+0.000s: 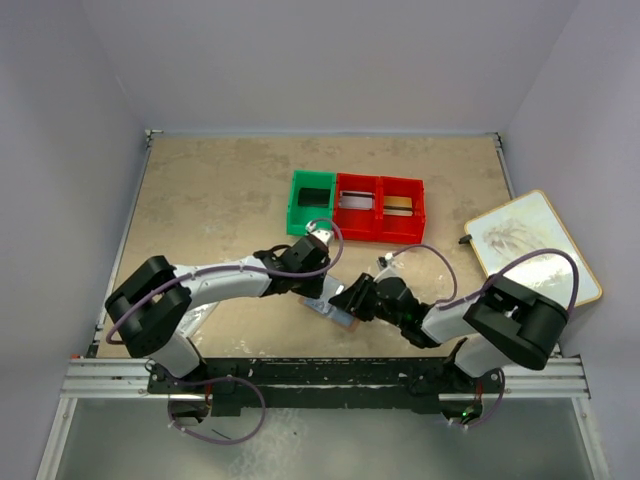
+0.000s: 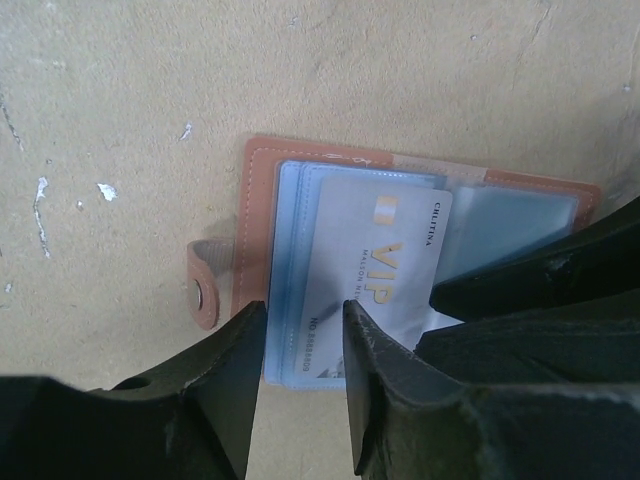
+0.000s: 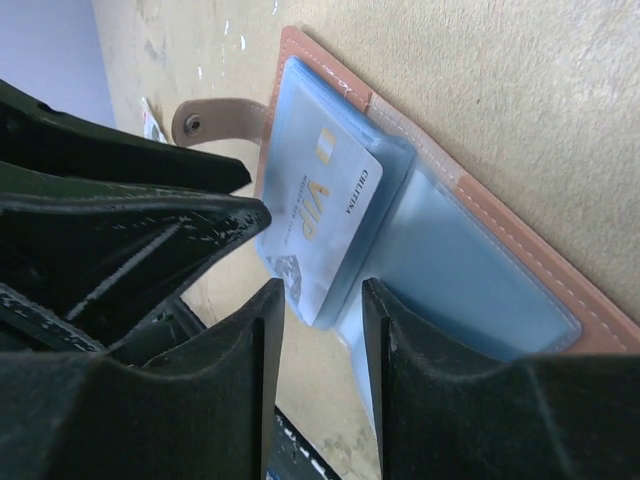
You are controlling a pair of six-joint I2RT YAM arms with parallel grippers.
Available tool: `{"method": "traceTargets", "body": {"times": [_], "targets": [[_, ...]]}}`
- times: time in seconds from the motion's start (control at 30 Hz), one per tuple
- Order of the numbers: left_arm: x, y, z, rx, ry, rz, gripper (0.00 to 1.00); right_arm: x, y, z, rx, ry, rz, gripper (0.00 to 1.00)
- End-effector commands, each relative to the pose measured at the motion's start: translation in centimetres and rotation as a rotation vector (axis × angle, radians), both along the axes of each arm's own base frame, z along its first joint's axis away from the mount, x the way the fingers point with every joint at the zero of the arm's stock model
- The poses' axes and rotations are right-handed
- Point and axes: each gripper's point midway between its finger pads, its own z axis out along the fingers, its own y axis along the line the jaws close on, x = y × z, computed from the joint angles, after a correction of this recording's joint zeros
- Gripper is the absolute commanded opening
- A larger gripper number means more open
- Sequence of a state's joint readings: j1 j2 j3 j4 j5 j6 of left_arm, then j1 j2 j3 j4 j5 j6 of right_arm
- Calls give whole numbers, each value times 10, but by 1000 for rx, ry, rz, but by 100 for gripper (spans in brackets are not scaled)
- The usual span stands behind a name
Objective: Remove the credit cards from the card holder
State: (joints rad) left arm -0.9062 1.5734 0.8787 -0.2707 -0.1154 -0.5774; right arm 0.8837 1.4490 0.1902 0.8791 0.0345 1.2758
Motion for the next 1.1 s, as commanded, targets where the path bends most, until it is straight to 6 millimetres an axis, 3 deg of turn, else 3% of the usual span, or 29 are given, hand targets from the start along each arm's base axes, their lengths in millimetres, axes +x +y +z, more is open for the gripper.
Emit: {"method": "traceTargets", "body": {"times": [0.0, 0.3, 0.6, 0.67, 0.8, 1.07], "targets": [[7, -11, 8, -6, -46, -36, 32, 4, 1, -1, 39, -6, -32, 38], [-4, 3, -13, 110, -41, -33, 18, 7, 0, -2, 68, 2, -64, 31], [-6, 7, -12, 119, -50, -25, 15, 11, 13, 7, 108, -21, -22, 20], [-5, 7, -11, 120, -56, -20, 15, 10, 11, 6, 111, -23, -24, 10], [-3, 10, -8, 126, -70, -4, 14, 6, 2, 1, 104, -12, -40, 3], [-3, 9, -11, 132, -62, -10, 13, 2, -4, 0, 100, -9, -39, 0]]}}
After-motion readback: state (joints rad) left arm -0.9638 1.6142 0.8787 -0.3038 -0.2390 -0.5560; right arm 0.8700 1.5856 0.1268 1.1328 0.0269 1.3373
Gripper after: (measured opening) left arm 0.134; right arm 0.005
